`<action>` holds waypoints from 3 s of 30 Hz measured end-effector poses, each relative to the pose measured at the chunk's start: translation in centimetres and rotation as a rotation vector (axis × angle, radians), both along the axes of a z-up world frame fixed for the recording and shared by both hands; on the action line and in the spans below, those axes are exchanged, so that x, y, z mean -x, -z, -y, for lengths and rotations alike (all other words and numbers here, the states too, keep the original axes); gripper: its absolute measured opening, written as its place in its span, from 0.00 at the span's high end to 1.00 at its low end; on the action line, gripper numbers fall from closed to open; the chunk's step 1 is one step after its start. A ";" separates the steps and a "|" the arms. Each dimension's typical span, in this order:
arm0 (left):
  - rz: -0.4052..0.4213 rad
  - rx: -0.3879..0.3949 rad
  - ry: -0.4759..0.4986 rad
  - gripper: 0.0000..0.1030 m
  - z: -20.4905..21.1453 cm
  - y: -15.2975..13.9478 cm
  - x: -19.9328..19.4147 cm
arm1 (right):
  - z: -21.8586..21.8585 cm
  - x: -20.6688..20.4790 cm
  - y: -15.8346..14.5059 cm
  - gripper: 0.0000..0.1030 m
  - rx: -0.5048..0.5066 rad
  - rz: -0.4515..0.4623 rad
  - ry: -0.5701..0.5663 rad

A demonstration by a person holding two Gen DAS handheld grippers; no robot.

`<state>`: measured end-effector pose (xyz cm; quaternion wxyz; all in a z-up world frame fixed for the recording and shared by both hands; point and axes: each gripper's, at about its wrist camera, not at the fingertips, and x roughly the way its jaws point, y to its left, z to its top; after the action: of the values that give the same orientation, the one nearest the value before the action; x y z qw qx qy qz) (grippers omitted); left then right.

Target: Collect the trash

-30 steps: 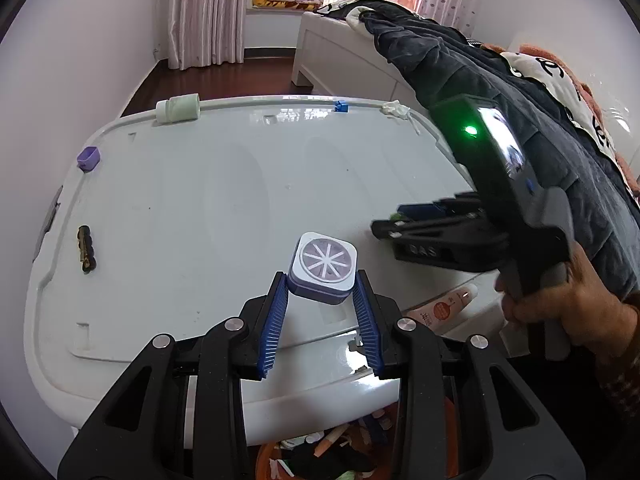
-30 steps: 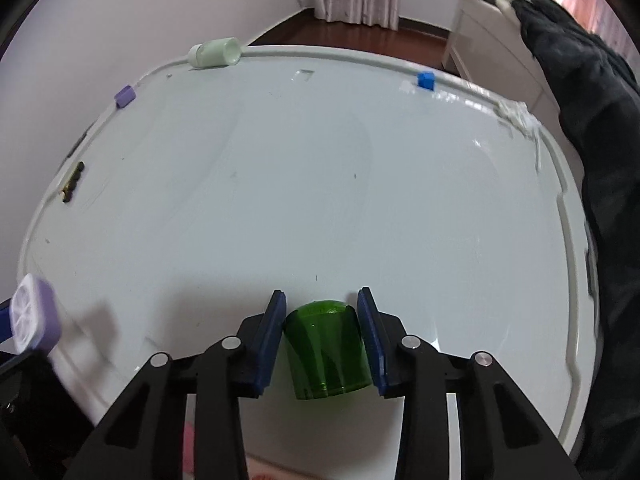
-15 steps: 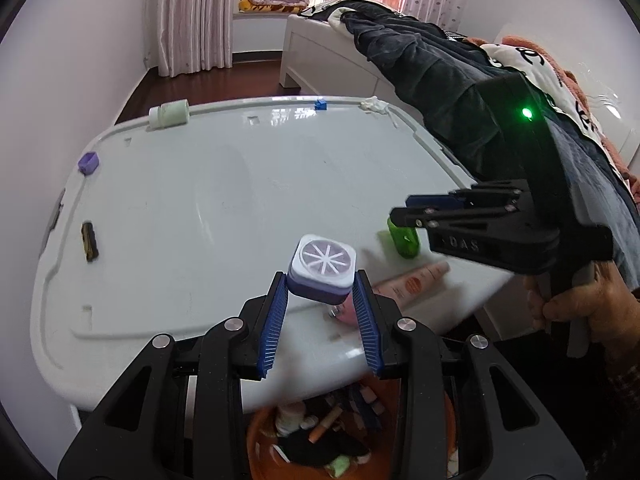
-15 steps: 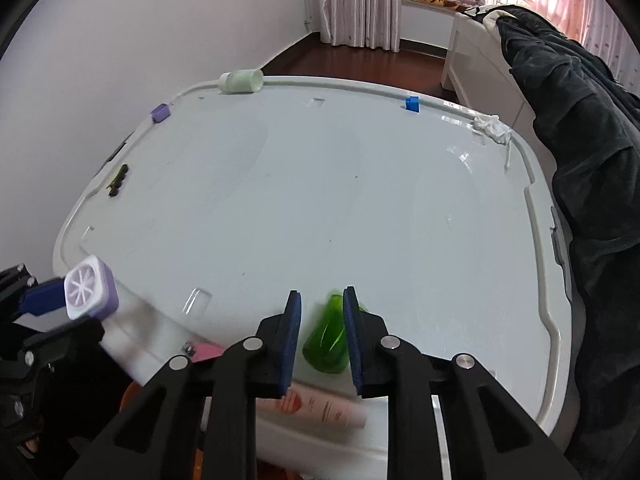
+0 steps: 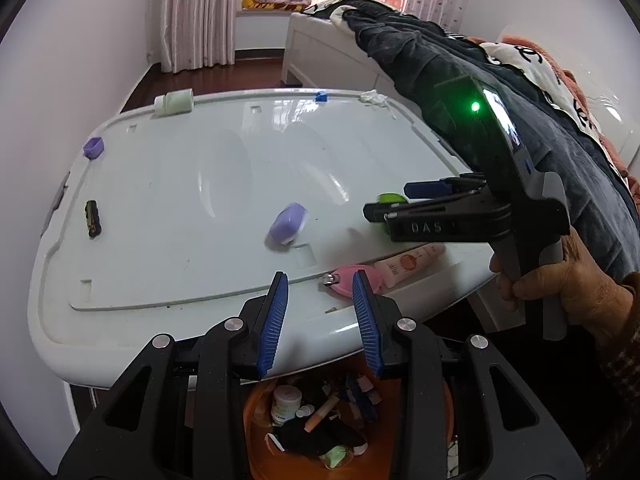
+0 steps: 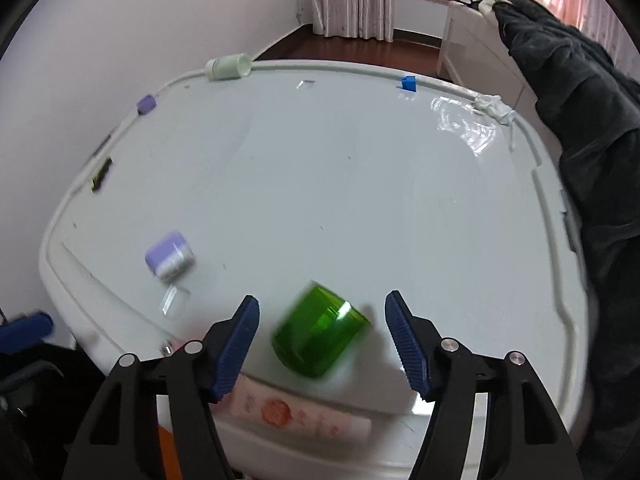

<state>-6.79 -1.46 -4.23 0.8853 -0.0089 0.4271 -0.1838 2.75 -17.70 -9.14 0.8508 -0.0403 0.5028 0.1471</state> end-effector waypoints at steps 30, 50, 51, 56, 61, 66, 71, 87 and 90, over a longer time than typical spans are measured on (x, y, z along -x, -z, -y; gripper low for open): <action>-0.096 -0.060 -0.056 1.00 2.3 5.2 -7.8 | 2.9 0.7 -1.8 0.49 -0.034 0.031 0.047; -0.113 -0.037 -0.019 0.61 3.9 5.6 -11.8 | 5.3 0.7 -2.0 0.33 -0.050 0.031 0.120; -0.113 -0.036 -0.030 0.61 3.8 5.7 -12.1 | 5.5 0.7 -1.9 0.32 -0.052 0.030 0.123; -0.121 -0.005 -0.071 0.61 3.3 5.6 -13.3 | 6.1 0.7 -2.1 0.31 -0.072 0.029 0.137; -0.100 -0.034 -0.063 0.62 3.6 5.7 -14.0 | 6.1 0.6 -2.1 0.31 -0.067 0.027 0.143; -0.056 -0.047 -0.078 0.67 3.3 5.3 -13.8 | 6.5 0.5 -2.0 0.31 -0.060 0.028 0.158; -0.026 -0.036 -0.079 0.67 2.4 3.3 -12.4 | 7.0 0.4 -2.0 0.31 -0.054 0.025 0.162; -0.004 0.015 -0.005 0.67 1.9 0.4 -4.4 | 3.4 1.2 1.2 0.64 0.047 -0.043 0.007; -0.008 0.017 0.003 0.67 2.0 0.4 -3.6 | 3.6 1.6 1.0 0.64 0.007 -0.064 0.021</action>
<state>-3.22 -3.46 -4.58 0.8832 -0.0164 0.4291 -0.1887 1.18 -21.34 -10.16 0.8356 -0.0332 0.5308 0.1374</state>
